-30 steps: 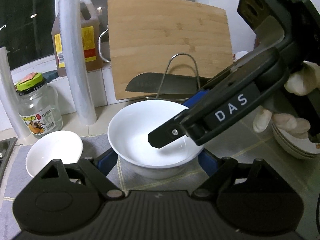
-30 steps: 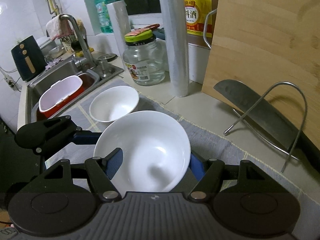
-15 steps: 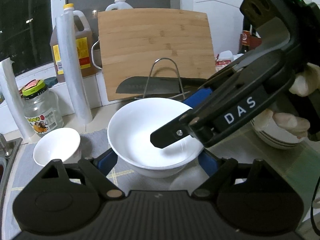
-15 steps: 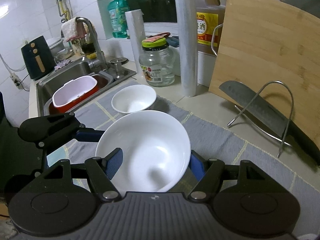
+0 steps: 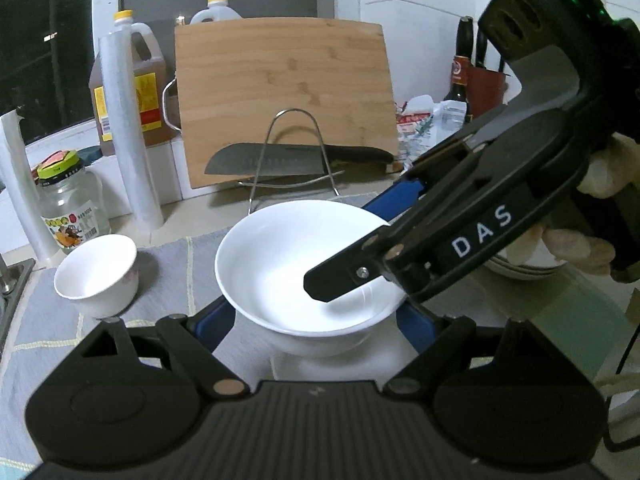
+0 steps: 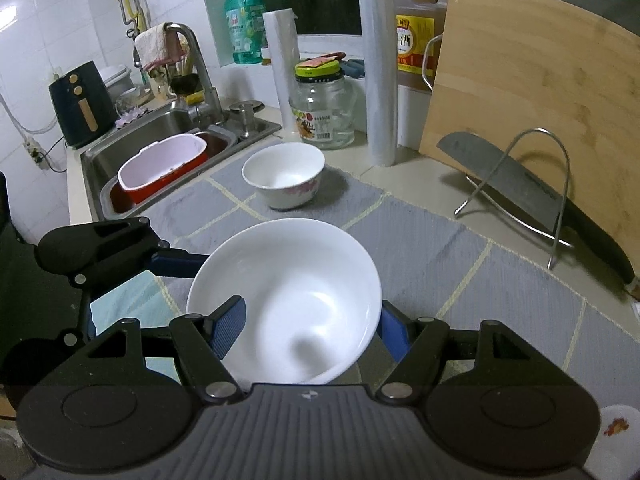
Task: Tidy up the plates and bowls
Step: 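Lift the held bowl and carry it over the stacked bowl, then lower the bowl into the stacked bowl and open the right gripper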
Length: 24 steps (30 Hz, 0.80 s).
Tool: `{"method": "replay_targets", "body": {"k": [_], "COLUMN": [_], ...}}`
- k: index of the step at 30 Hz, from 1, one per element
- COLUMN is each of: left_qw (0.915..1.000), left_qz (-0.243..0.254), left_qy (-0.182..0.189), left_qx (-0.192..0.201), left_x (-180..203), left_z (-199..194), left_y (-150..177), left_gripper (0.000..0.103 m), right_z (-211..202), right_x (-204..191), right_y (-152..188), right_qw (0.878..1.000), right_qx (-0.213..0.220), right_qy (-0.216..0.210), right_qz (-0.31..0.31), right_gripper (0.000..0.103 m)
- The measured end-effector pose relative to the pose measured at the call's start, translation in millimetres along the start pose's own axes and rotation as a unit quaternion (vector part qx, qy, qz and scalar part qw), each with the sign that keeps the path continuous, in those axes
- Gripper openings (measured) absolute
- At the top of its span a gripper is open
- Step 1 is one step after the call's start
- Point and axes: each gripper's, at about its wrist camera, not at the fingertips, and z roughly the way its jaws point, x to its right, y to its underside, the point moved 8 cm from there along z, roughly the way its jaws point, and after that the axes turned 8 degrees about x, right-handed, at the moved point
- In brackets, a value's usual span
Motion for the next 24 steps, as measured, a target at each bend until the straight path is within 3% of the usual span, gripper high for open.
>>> {"method": "replay_targets", "body": {"k": [24], "left_qw": [0.9989], "left_qz": [-0.018], "left_qy": [0.022], "left_qx": [-0.036], "left_x": [17], "left_z": [-6], "left_y": [26], "left_gripper": [0.087], "right_z": [-5], "right_x": [-7], "right_y": [34], "right_qw": [0.999], "right_qx": [-0.04], "right_qy": [0.0], "right_qz": [0.024], "right_gripper": [0.076]}}
